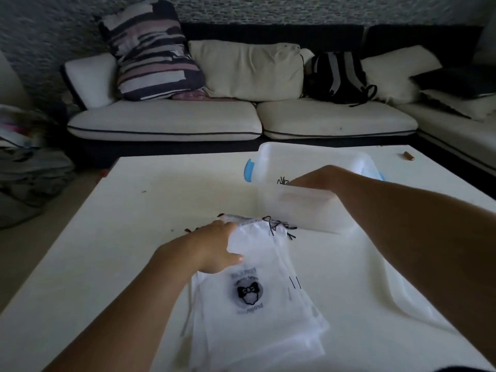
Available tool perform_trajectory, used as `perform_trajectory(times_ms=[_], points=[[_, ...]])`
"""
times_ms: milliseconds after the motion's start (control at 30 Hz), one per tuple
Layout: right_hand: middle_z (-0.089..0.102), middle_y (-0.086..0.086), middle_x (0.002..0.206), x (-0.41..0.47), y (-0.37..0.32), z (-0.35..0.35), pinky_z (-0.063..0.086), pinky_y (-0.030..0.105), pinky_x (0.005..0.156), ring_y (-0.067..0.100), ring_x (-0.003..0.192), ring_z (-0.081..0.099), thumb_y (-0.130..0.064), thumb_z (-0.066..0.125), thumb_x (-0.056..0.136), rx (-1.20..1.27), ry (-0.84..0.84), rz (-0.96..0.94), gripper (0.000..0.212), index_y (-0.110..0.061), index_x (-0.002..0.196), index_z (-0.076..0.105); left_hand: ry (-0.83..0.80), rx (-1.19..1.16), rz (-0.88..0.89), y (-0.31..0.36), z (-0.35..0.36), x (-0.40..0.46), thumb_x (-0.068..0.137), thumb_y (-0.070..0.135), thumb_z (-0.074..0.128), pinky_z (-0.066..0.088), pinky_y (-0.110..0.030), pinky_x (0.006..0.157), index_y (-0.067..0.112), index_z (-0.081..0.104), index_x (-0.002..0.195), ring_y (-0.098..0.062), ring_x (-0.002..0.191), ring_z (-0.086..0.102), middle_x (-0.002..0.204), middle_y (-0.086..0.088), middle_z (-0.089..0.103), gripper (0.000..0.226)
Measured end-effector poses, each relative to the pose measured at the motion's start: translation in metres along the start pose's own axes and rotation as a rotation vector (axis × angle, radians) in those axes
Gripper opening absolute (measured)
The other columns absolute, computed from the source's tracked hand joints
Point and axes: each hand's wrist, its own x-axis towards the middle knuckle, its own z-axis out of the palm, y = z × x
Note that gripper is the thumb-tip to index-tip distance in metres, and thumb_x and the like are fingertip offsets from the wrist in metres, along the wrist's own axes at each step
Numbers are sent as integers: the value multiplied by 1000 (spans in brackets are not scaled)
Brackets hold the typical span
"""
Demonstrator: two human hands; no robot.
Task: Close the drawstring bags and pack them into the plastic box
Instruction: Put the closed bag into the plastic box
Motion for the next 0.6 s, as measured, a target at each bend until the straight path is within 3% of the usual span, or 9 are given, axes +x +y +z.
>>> perform_trajectory(times_ms=[67, 133, 167, 200, 233, 300, 367, 467, 600], points=[[61, 5, 116, -4, -6, 2, 42, 33, 91, 26, 111, 58, -53, 53, 96, -51, 321, -97, 49, -12, 120, 66, -36, 27, -52, -7, 0, 2, 93, 56, 56, 31, -39, 117, 19, 17, 157, -24, 146, 31, 162, -5, 23, 84], [70, 5, 92, -21, -23, 15, 47, 29, 71, 28, 88, 65, -34, 63, 90, -31, 905, -273, 24, -12, 94, 74, -38, 51, -123, -15, -3, 1, 92, 60, 56, 36, -40, 113, 13, 22, 155, -25, 142, 37, 159, -8, 30, 85], [71, 0, 85, -36, -37, 29, 50, 30, 68, 22, 78, 65, -28, 66, 85, 38, 1064, -448, 13, -18, 86, 73, -32, 70, -159, -19, -6, -1, 91, 61, 56, 39, -39, 111, 11, 26, 153, -26, 138, 42, 156, -9, 35, 84], [71, -6, 84, -53, -52, 45, 53, 30, 69, 15, 74, 64, -27, 69, 84, 49, 1010, -646, 6, -22, 86, 73, -29, 86, -194, -24, -8, -3, 91, 61, 57, 41, -38, 108, 11, 31, 150, -26, 134, 46, 153, -9, 41, 82], [72, -8, 90, -63, -62, 63, 55, 30, 74, 11, 78, 65, -30, 73, 84, -43, 826, -759, 10, -26, 93, 73, -26, 102, -217, -27, -9, -6, 91, 60, 57, 43, -37, 106, 11, 35, 148, -26, 131, 49, 150, -9, 45, 78], [66, -5, 114, -63, -72, 105, 52, 32, 86, 15, 100, 63, -38, 75, 86, -381, 513, -665, 38, -24, 119, 66, -43, 122, -245, -29, -9, -14, 90, 60, 59, 45, -36, 103, 14, 40, 147, -25, 127, 53, 145, -7, 50, 76], [60, -1, 120, -41, -66, 126, 47, 34, 86, 20, 109, 57, -35, 70, 90, -643, 624, -494, 39, -20, 125, 62, -55, 107, -255, -31, -7, -26, 88, 62, 60, 47, -36, 99, 18, 41, 145, -25, 121, 56, 141, -4, 53, 75], [64, 0, 103, -33, -55, 128, 40, 30, 74, 21, 93, 58, -20, 61, 95, -592, 780, -450, 8, -19, 98, 68, -8, 49, -247, -32, -7, -41, 88, 59, 61, 47, -36, 98, 17, 39, 144, -25, 123, 54, 142, -4, 51, 73], [64, 3, 92, -47, -53, 127, 51, 34, 71, 25, 81, 61, -22, 50, 99, -361, 625, -465, 14, -16, 95, 61, 77, -4, -291, -47, -8, -58, 85, 63, 61, 43, -41, 105, 14, 31, 149, -29, 132, 46, 152, -8, 40, 86]])
